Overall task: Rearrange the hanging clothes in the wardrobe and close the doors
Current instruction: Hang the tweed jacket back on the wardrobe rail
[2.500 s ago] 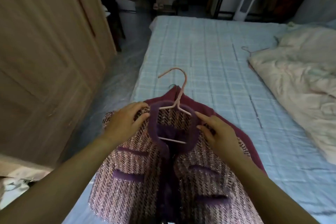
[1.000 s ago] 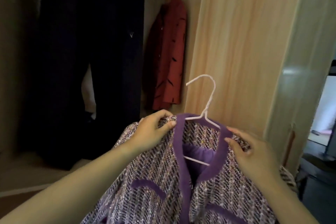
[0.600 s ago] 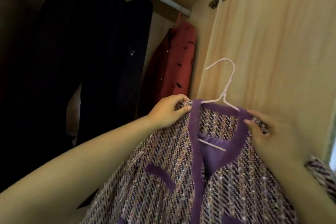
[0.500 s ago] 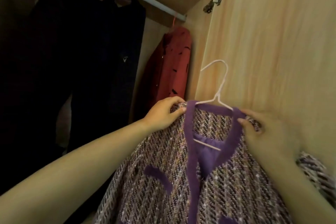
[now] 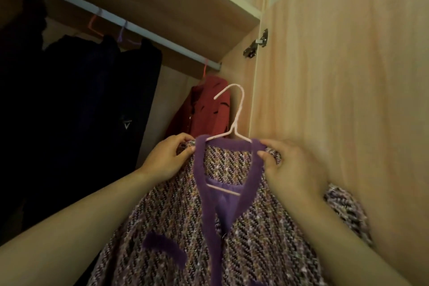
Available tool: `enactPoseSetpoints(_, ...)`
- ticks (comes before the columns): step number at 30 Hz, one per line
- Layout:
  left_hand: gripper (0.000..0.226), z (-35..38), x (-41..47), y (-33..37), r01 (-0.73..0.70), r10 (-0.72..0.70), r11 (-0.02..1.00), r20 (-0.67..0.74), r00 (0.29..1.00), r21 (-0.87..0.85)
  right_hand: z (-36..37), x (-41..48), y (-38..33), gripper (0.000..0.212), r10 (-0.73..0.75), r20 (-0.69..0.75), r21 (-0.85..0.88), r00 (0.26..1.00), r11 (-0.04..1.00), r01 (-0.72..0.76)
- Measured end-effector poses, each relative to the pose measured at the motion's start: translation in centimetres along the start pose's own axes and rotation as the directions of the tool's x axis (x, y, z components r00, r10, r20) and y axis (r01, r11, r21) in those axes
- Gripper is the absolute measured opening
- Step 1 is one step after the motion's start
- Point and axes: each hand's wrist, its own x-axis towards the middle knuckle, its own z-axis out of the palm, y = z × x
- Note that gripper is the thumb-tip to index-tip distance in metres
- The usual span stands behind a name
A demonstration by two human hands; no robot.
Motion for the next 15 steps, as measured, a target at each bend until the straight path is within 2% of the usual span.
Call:
enactPoseSetpoints(8, 0.034, 0.9, 8.8, -4.3, 0.027, -0.021, 0.999, -0.175, 0.984, 0.034, 4.7, 8.5, -4.4, 0.025, 0.011, -0.113, 0.012, 0.993, 1.000, -0.010)
enactPoseSetpoints(12, 0.043, 1.0, 13.7, -6.4, 0.052, -0.073, 0.995, -0.269, 0.960, -0.086, 7.0, 14.6, -7.0, 0.021, 0.007, -0.173, -0.010, 0.985, 1.000, -0.009)
enactPoseSetpoints(15, 0.047, 2.0, 16.1, -8.2, 0.005, -0.063, 0.976, -0.260, 0.963, -0.217, 8.6, 18.4, -8.5, 0.020, -0.006, -0.188, -0.012, 0.982, 1.000, 0.004)
